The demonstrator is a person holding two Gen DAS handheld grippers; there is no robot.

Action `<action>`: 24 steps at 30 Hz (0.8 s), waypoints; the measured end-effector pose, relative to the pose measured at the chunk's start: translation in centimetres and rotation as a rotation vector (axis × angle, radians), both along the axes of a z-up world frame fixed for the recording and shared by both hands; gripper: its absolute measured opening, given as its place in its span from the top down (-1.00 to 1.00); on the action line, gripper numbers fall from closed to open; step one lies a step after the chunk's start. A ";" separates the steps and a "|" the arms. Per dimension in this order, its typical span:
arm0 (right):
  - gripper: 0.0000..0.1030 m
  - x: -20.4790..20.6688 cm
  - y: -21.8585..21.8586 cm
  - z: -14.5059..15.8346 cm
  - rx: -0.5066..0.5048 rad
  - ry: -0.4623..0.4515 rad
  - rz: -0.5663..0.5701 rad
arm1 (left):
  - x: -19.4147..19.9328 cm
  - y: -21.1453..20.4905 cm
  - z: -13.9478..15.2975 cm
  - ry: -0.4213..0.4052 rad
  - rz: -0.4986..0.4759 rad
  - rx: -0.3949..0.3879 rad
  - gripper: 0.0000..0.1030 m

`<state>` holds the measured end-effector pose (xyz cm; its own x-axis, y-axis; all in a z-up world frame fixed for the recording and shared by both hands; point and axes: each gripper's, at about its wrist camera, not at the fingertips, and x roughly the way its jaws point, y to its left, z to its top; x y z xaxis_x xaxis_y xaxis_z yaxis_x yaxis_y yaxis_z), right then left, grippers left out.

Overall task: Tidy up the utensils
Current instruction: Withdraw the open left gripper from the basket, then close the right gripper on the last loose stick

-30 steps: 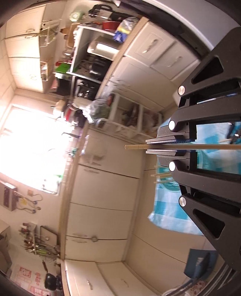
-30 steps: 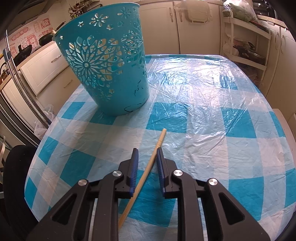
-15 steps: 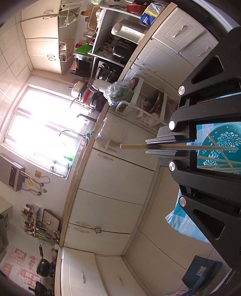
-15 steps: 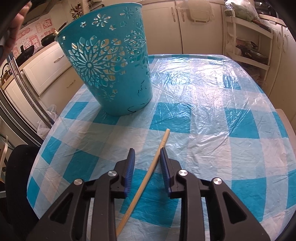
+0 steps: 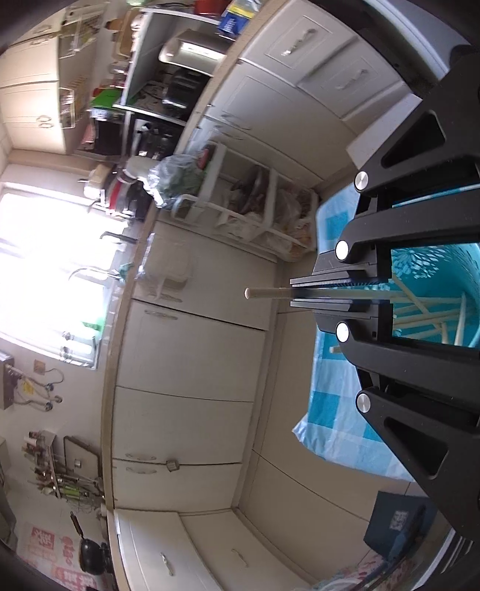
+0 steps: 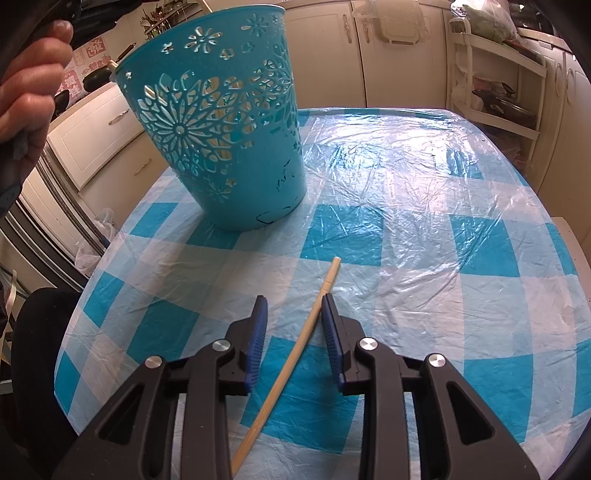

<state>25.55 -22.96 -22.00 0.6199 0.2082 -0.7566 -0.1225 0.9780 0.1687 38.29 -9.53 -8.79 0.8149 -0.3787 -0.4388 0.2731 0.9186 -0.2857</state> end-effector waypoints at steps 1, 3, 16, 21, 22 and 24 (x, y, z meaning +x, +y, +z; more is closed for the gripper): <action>0.40 0.0 0.0 0.0 -0.001 0.000 0.000 | 0.0 -0.1 -0.2 0.011 -0.006 0.014 0.89; 0.40 0.0 0.1 0.0 -0.003 0.000 0.001 | -0.3 -0.1 -0.4 0.030 -0.012 0.050 0.87; 0.40 -0.2 0.7 0.0 -0.049 -0.002 0.004 | -8.2 6.8 -0.8 0.000 0.095 0.070 -0.22; 0.81 -0.1 0.5 0.2 -0.089 0.025 0.066 | -10.4 9.5 -4.9 0.079 0.113 0.080 -0.28; 0.82 0.0 0.1 0.2 -0.065 0.046 0.075 | -10.5 9.9 -5.8 0.100 0.113 0.077 -0.28; 0.85 0.1 -0.2 0.3 -0.078 0.064 0.097 | -10.8 10.6 -7.9 0.142 0.116 0.074 -0.28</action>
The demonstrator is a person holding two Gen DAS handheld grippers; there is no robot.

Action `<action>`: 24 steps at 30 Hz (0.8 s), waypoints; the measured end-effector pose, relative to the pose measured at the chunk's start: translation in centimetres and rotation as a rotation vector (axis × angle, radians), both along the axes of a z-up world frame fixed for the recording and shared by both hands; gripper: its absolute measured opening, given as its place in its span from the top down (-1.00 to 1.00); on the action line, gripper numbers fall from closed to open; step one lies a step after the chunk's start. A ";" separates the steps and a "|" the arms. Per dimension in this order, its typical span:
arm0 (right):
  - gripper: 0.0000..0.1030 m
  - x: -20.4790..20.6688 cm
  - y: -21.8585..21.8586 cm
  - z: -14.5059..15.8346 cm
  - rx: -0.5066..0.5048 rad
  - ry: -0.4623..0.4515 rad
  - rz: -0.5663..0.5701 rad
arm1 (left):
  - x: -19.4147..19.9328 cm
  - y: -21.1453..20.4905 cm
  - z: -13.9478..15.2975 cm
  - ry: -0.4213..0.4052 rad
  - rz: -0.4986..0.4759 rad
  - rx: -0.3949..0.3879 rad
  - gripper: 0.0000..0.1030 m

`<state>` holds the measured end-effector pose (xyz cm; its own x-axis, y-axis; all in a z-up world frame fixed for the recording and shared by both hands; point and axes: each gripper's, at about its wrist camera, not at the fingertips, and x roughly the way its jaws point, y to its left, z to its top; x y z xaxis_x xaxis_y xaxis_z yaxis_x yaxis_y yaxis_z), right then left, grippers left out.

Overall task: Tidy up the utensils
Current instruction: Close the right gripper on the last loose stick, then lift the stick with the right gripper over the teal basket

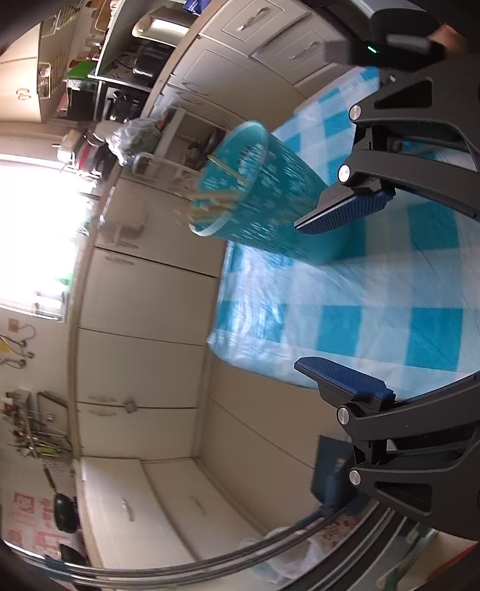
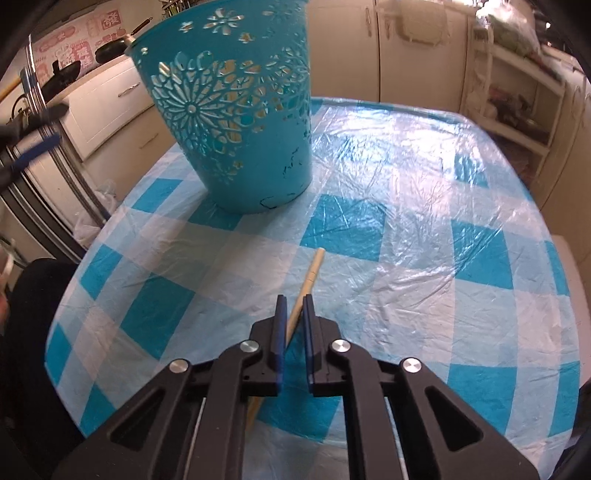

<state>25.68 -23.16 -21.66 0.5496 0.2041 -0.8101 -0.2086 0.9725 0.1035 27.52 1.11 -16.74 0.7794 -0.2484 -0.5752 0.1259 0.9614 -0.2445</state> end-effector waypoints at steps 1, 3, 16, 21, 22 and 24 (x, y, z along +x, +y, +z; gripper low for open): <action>0.85 0.0 0.0 0.0 -0.014 0.004 0.007 | 0.0 0.2 -0.7 0.014 0.001 -0.001 -0.28; 0.85 -0.1 0.5 0.1 -0.055 -0.007 0.018 | -0.1 0.4 -2.2 0.034 -0.004 -0.006 -0.28; 0.90 -2.0 -2.5 7.2 0.263 -0.171 -0.025 | -0.3 -1.6 -4.9 0.056 -0.077 0.056 -0.40; 0.91 -1.5 -1.6 13.3 0.352 -0.304 0.014 | -0.3 -1.7 -5.2 0.068 -0.079 0.059 -0.41; 0.91 -1.2 -1.3 14.7 0.361 -0.333 0.027 | -0.3 -1.7 -5.2 0.069 -0.079 0.058 -0.41; 0.97 -0.5 -0.7 16.7 0.370 -0.379 0.047 | -0.3 -1.6 -5.3 0.072 -0.075 0.054 -0.41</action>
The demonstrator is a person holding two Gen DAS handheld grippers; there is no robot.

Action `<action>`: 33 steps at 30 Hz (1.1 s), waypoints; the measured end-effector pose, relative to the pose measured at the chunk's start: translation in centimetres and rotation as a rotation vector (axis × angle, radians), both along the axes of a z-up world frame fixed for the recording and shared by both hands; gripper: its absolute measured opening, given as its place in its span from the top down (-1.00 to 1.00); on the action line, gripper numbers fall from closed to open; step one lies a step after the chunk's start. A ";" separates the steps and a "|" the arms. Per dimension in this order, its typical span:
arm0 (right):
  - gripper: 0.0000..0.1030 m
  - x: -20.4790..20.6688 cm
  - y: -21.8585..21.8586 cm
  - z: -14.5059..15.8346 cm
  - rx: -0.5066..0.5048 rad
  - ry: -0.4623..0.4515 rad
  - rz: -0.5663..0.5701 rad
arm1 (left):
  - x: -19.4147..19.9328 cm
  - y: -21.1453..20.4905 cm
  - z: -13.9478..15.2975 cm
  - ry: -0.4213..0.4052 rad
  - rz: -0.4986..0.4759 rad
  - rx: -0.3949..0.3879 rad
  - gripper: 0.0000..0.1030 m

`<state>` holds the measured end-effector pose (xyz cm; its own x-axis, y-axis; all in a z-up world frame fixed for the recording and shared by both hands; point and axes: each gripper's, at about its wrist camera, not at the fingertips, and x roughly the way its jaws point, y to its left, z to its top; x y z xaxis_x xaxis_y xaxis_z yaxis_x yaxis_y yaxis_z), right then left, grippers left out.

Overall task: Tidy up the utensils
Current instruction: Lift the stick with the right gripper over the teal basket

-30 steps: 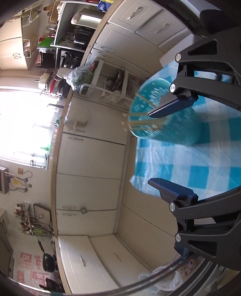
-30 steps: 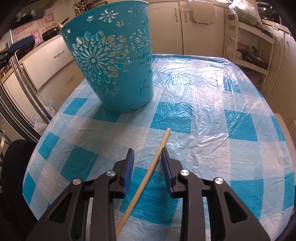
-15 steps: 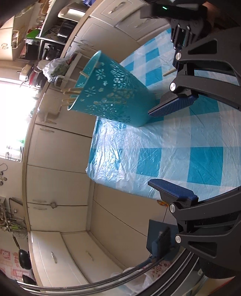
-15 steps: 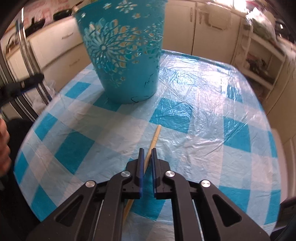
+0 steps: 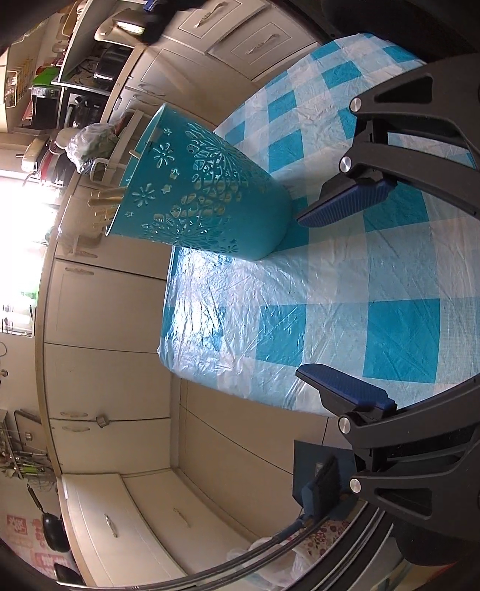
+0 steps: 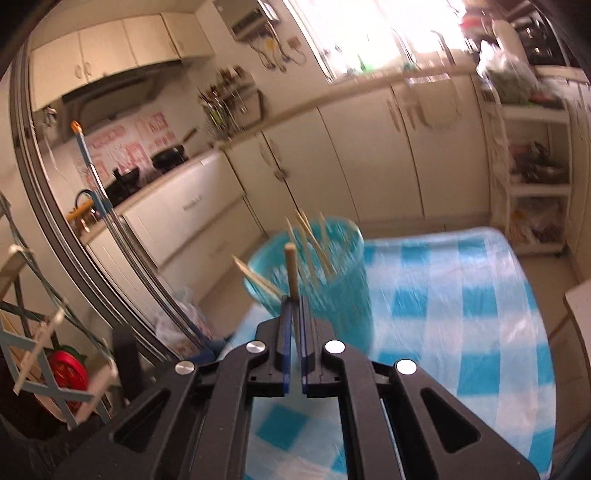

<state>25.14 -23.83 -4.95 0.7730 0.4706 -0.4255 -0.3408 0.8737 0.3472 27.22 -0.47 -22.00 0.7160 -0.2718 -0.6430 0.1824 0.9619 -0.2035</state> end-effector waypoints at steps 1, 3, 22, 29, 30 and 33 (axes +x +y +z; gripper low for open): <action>0.97 0.5 0.1 1.0 0.002 -0.020 0.008 | 0.0 0.1 0.0 0.002 0.002 -0.003 -0.41; 0.97 1.5 0.7 2.7 0.005 -0.052 0.022 | 0.2 0.2 -0.1 0.007 0.006 -0.011 -0.42; 0.21 4.9 -2.0 -14.5 -0.176 0.433 -0.307 | 0.8 0.6 -0.7 0.046 0.012 -0.035 -0.45; 0.56 6.8 0.4 -16.7 -0.391 0.411 -0.327 | 1.0 0.9 -1.0 0.067 0.020 -0.057 -0.48; 0.71 6.5 0.4 -16.6 -0.407 0.405 -0.295 | 1.0 0.9 -1.0 0.067 0.019 -0.057 -0.48; 0.92 5.4 -0.5 -16.2 -0.407 0.414 -0.230 | 1.0 0.8 -1.1 0.066 0.014 -0.054 -0.48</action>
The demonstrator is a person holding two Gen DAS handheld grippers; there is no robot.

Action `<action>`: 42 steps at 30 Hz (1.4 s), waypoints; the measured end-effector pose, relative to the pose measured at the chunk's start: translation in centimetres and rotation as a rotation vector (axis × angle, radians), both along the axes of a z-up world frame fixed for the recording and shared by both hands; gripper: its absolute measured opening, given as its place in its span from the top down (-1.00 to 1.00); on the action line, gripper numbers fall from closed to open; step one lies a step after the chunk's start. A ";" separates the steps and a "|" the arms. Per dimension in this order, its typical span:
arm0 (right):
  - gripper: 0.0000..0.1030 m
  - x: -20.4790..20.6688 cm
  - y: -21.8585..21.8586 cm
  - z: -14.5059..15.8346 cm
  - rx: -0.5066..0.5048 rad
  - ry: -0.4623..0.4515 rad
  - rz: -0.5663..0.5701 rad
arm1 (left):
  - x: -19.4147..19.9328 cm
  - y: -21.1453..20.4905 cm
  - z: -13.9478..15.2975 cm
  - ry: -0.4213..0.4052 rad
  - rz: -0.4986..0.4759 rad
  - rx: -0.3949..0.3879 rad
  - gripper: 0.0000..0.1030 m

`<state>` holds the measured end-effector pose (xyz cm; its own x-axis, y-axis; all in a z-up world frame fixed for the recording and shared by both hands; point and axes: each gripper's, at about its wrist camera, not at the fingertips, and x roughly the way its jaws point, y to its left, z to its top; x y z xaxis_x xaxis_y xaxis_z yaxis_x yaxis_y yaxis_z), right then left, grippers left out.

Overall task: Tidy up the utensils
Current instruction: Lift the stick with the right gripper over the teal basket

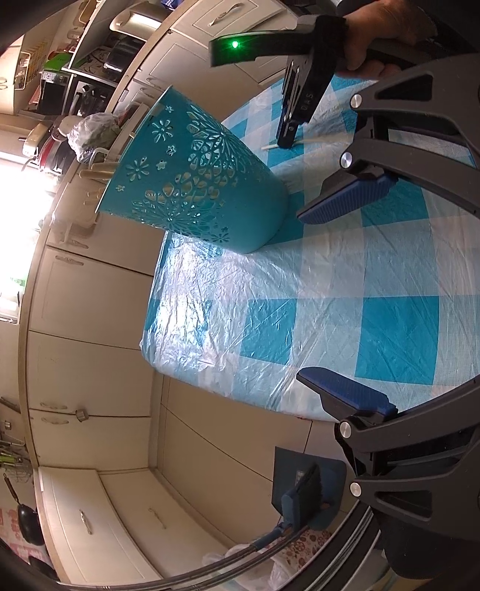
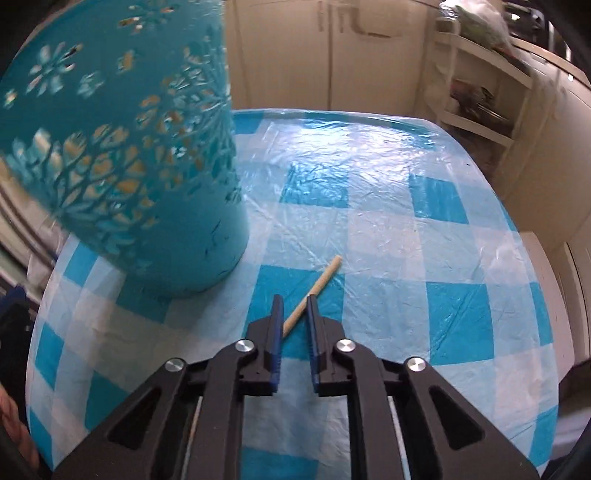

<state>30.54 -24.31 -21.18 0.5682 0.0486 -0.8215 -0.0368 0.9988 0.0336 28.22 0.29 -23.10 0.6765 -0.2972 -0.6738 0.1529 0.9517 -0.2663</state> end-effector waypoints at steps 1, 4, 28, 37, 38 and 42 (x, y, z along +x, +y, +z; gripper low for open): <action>0.96 -0.6 -0.7 0.4 0.031 -0.002 0.009 | 0.0 0.0 0.0 0.000 -0.001 0.001 -0.48; 0.99 -2.5 -2.5 2.0 0.135 -0.028 -0.002 | 0.0 -0.1 -0.1 0.001 -0.002 0.006 -0.48; 0.90 -3.2 -0.4 4.2 0.095 -0.081 0.230 | 0.2 -0.6 -0.7 0.023 -0.006 0.024 -0.48; 0.89 -1.5 -0.1 19.3 0.482 -0.567 0.213 | 0.1 -1.7 -1.1 0.024 -0.035 0.053 -0.48; 0.89 -0.6 -0.1 19.8 0.501 -0.597 0.200 | 0.0 -1.8 -1.0 0.022 -0.036 0.056 -0.48; 0.89 3.1 1.5 20.0 0.491 -0.693 0.119 | 0.1 -1.6 -1.1 0.025 -0.034 0.052 -0.48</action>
<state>33.69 -22.77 -1.22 0.9030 0.3985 -0.1607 -0.3121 0.8653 0.3922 28.28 -1.29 -24.16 0.6491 -0.2842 -0.7056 0.1795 0.9586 -0.2210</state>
